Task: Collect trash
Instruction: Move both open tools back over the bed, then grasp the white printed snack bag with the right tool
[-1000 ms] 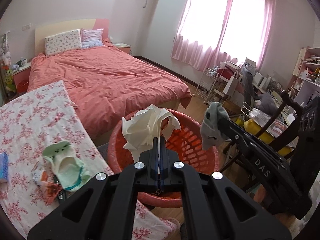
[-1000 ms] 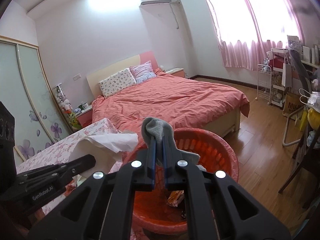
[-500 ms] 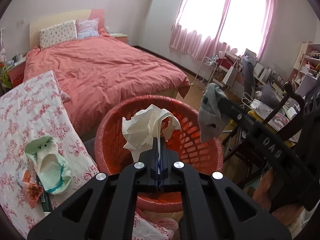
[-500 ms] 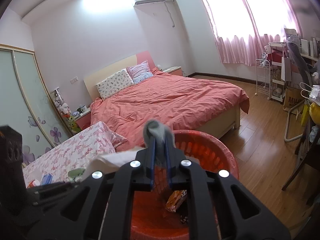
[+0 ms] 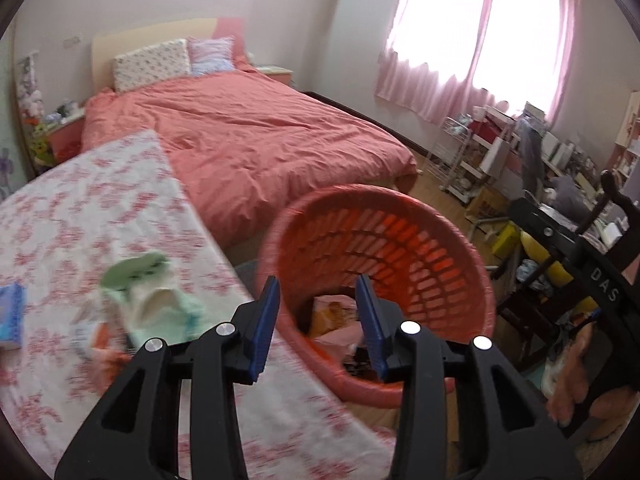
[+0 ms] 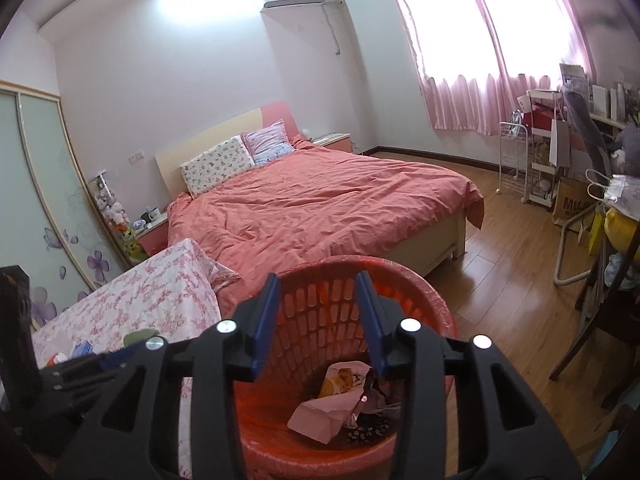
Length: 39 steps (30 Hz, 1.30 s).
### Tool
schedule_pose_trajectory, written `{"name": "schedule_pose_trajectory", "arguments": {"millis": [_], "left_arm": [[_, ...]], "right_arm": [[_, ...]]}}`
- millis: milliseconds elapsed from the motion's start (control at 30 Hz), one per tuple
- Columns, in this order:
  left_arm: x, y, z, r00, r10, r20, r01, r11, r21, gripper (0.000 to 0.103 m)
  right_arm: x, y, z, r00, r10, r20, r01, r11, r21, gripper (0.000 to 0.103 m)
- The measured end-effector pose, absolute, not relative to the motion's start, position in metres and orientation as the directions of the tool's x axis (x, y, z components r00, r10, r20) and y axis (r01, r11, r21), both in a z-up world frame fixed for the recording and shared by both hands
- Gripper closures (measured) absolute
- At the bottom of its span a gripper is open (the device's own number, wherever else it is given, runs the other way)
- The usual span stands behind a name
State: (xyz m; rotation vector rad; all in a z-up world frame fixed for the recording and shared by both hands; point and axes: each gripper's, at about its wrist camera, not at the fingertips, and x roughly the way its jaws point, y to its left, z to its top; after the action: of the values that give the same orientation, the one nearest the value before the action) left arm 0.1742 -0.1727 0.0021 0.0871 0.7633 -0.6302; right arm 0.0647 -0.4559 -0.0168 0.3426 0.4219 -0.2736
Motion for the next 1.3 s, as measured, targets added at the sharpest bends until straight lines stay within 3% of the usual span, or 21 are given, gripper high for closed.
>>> {"name": "schedule_pose_trajectory", "arguments": {"millis": [367, 867, 1267, 1300], "left_arm": [[0.171, -0.072, 0.001, 0.690, -0.308, -0.655, 0.379, 0.925, -0.036, 0.057], [0.157, 0.085, -0.006, 0.755, -0.085, -0.651, 0.086, 0.996, -0.030, 0.057], [0.163, 0.143, -0.012, 0.750, -0.059, -0.659, -0.007, 0.995, -0.097, 0.051], [0.163, 0.146, -0.013, 0.748, -0.060, -0.661, -0.010, 0.995, -0.102, 0.051]], "right_arm": [[0.082, -0.385, -0.018, 0.871, -0.077, -0.485, 0.199, 0.959, 0.204, 0.062], [0.135, -0.215, -0.048, 0.775, 0.182, -0.606, -0.120, 0.983, 0.141, 0.067], [0.180, -0.161, -0.081, 0.700, 0.047, -0.712, -0.127, 0.990, -0.059, 0.067], [0.182, -0.161, -0.083, 0.694, 0.045, -0.719, -0.127, 0.990, -0.061, 0.071]]}}
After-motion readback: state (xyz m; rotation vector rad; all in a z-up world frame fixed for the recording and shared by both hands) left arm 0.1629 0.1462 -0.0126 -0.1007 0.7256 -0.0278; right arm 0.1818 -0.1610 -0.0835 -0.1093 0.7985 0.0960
